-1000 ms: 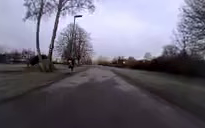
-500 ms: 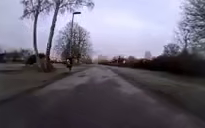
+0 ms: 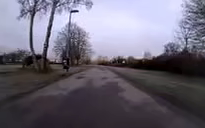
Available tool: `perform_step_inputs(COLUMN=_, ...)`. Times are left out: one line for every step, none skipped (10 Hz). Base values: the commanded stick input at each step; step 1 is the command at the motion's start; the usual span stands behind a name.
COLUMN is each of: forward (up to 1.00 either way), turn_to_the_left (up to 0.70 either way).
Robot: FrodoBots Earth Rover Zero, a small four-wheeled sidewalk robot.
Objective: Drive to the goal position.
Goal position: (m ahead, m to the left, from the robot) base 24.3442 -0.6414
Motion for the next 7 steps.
perform_step_inputs(forward=0.85, turn_to_the_left=0.04)
perform_step_inputs(forward=0.85, turn_to_the_left=0.00)
perform_step_inputs(forward=0.85, turn_to_the_left=0.00)
perform_step_inputs(forward=0.85, turn_to_the_left=0.00)
perform_step_inputs(forward=0.85, turn_to_the_left=0.00)
perform_step_inputs(forward=0.85, turn_to_the_left=0.00)
perform_step_inputs(forward=0.85, turn_to_the_left=0.00)
